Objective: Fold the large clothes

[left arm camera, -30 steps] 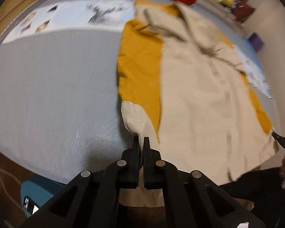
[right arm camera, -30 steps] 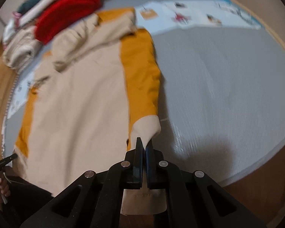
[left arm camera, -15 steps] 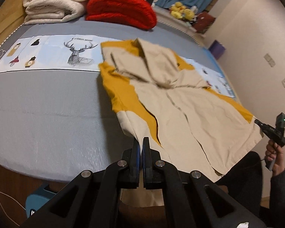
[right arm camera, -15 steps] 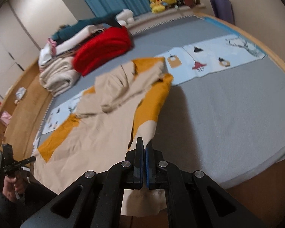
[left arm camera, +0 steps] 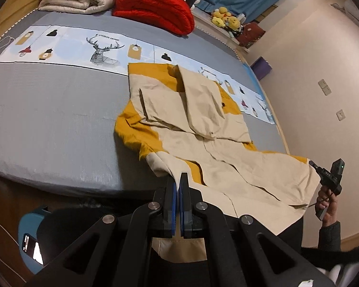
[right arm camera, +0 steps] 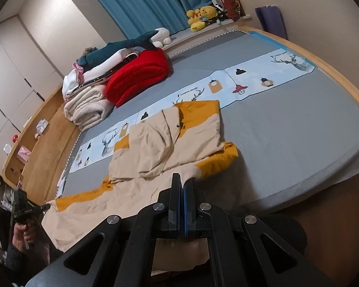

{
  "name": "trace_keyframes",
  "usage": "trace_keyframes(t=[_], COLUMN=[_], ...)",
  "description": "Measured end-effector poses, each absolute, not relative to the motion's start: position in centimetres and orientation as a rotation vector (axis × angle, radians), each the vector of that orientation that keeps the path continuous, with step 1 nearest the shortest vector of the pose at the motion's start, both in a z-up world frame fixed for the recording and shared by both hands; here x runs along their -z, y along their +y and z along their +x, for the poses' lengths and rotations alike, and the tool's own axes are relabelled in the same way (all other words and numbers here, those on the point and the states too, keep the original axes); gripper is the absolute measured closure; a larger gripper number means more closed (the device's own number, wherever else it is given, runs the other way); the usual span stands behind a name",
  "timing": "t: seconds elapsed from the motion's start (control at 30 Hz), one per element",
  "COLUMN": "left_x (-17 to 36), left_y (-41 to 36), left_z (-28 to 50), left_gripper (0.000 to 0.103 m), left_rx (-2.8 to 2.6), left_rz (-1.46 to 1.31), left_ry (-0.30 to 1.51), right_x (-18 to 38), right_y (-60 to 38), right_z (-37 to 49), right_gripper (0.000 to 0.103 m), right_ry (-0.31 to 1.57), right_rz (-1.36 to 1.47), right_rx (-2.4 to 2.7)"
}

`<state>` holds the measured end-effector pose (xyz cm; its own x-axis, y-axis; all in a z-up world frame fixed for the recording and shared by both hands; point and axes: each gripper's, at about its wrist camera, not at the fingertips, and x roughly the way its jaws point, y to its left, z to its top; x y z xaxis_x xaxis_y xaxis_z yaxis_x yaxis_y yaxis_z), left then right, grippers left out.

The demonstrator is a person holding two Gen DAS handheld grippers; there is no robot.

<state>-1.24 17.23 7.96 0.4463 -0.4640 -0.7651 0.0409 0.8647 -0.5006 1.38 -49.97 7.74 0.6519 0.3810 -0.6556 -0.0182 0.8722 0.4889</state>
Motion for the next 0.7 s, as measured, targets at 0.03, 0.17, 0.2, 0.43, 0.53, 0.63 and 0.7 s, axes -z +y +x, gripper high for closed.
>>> trace_keyframes(t=[0.03, 0.17, 0.2, 0.43, 0.53, 0.63, 0.7], left_x=[-7.9, -7.3, -7.2, -3.5, -1.3, 1.3, 3.7], left_y=[17.1, 17.2, 17.4, 18.3, 18.4, 18.3, 18.2], left_z=[-0.5, 3.6, 4.5, 14.9, 19.5, 23.1, 24.5], left_gripper=[0.103, 0.103, 0.103, 0.103, 0.103, 0.102, 0.102], left_rx=[0.319, 0.300, 0.298, 0.266, 0.235, 0.206, 0.176], left_rz=[-0.442, -0.447, -0.445, -0.481, -0.493, -0.497, -0.521], left_ry=[1.070, 1.062, 1.060, 1.061, 1.077, 1.097, 1.140], right_x=[-7.4, -6.8, -6.6, -2.4, 0.0, 3.6, 5.9], right_y=[-50.0, -49.7, -49.6, -49.5, -49.3, -48.5, -48.2], right_z=[2.4, 7.0, 8.4, 20.4, 25.4, 29.9, 31.8], right_gripper=[0.101, 0.101, 0.101, 0.101, 0.101, 0.101, 0.101], right_ry=[0.839, 0.837, 0.839, 0.914, 0.963, 1.024, 1.068], right_rz=[0.484, 0.463, 0.453, 0.423, 0.391, 0.324, 0.321], right_rx=[-0.234, -0.238, -0.242, -0.208, -0.188, -0.162, -0.145])
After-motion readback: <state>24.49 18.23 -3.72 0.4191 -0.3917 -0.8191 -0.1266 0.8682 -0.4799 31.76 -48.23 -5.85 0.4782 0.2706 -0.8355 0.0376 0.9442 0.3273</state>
